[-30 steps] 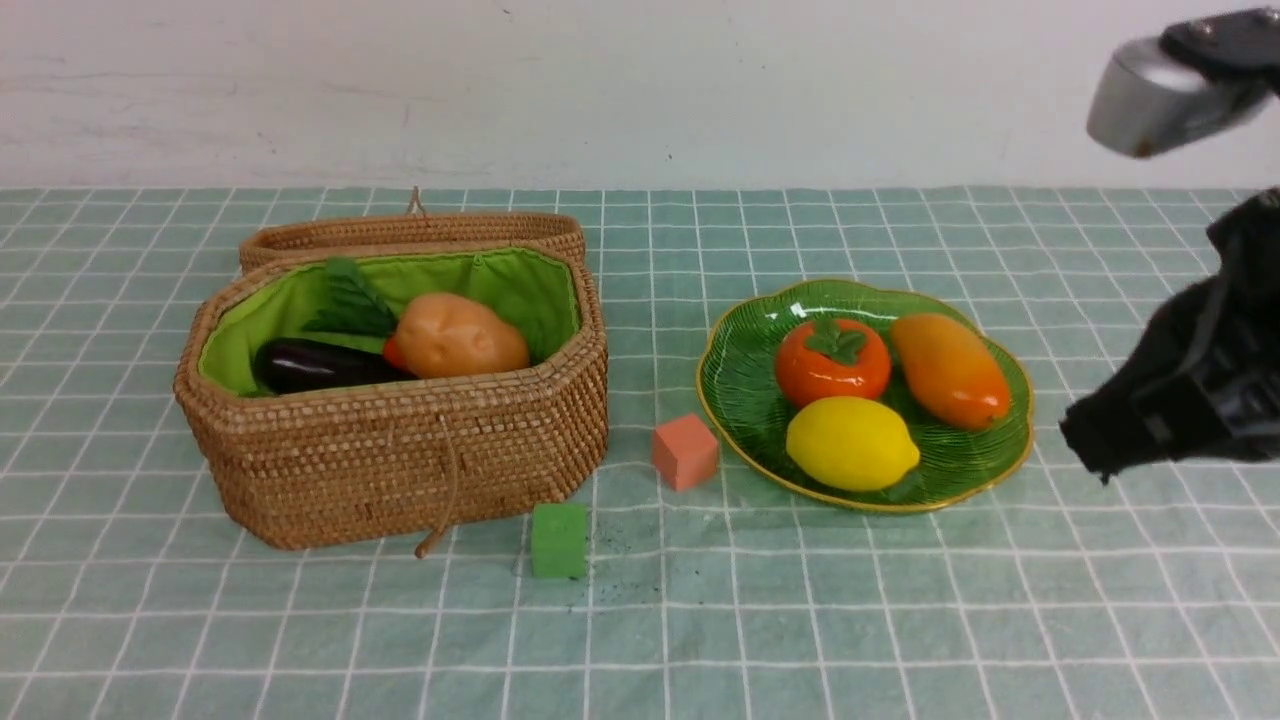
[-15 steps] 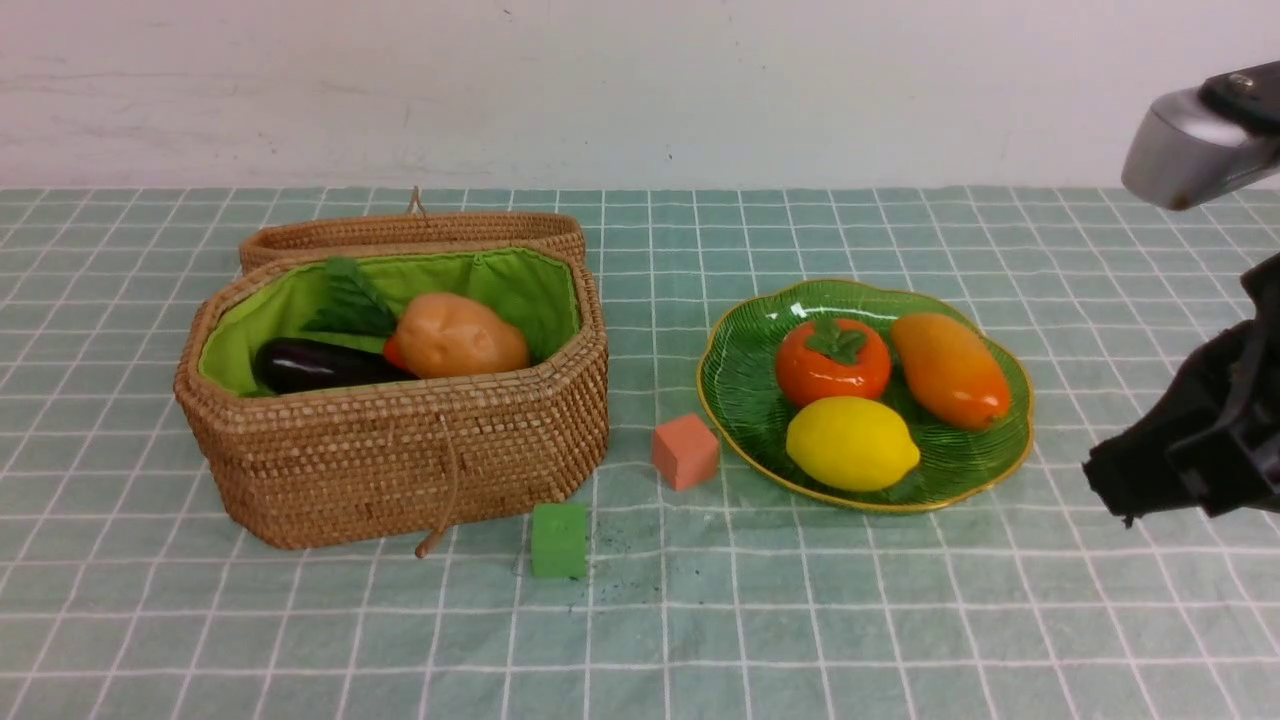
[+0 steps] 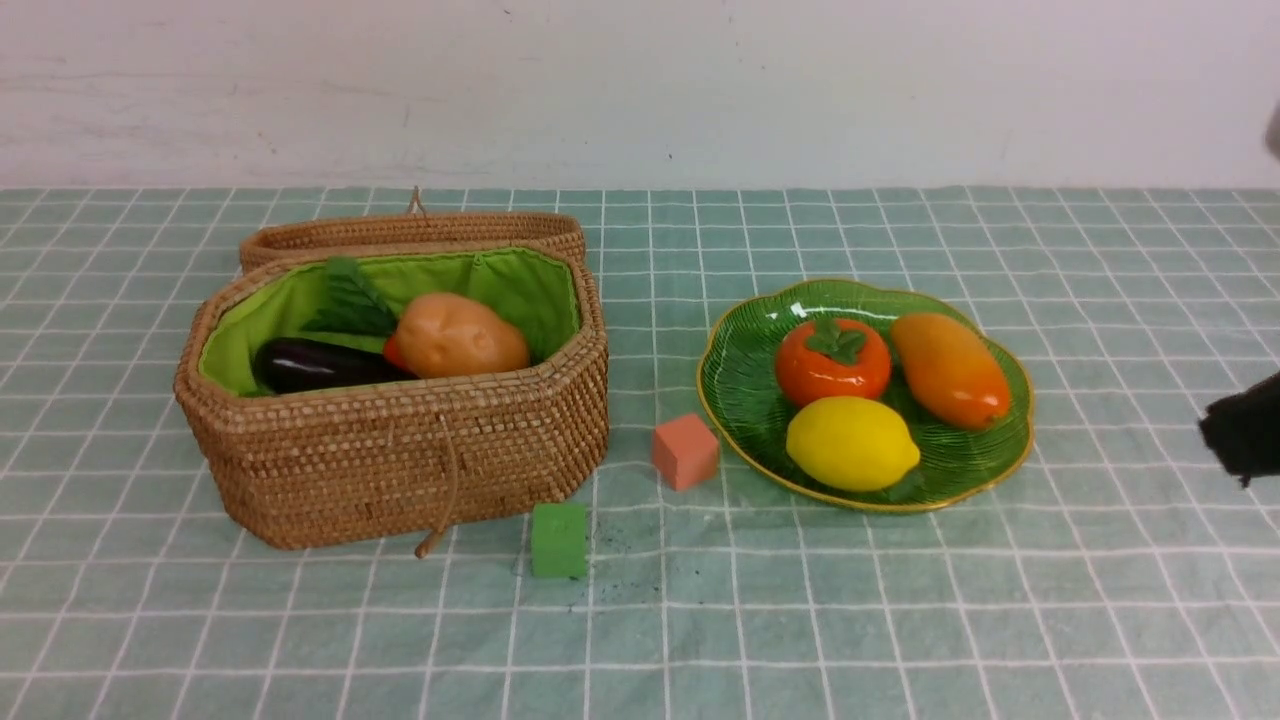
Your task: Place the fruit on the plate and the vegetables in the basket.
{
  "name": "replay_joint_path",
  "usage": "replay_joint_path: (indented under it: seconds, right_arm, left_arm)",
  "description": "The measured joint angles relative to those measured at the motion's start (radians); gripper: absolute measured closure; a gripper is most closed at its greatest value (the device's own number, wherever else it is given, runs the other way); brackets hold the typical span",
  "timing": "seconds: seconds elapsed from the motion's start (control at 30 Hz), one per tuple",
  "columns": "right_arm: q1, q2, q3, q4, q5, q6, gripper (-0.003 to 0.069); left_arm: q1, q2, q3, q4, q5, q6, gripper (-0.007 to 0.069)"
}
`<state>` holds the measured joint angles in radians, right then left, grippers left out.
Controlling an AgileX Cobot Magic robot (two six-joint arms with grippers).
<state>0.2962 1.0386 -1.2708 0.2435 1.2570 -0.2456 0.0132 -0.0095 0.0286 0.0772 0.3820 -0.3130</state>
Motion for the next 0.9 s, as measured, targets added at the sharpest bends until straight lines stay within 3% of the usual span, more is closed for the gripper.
replay_joint_path:
  seconds: [0.2, 0.37, 0.6, 0.9]
  right_arm:
    - [-0.106, -0.116, 0.030, 0.044, 0.001, 0.059, 0.0648]
    - [-0.163, -0.259, 0.187, 0.021, -0.082, 0.062, 0.0648]
    - [-0.246, -0.615, 0.670, 0.013, -0.563, 0.062, 0.0643]
    - [-0.334, -0.931, 1.096, 0.016, -0.913, 0.062, 0.0642]
  left_arm:
    - [0.000, 0.000, 0.000, 0.000, 0.000, 0.000, 0.0386]
    - [0.000, 0.000, 0.000, 0.000, 0.000, 0.000, 0.0386]
    - [0.000, 0.000, 0.000, 0.000, 0.000, 0.000, 0.0386]
    - [0.000, 0.000, 0.000, 0.000, 0.000, 0.000, 0.0386]
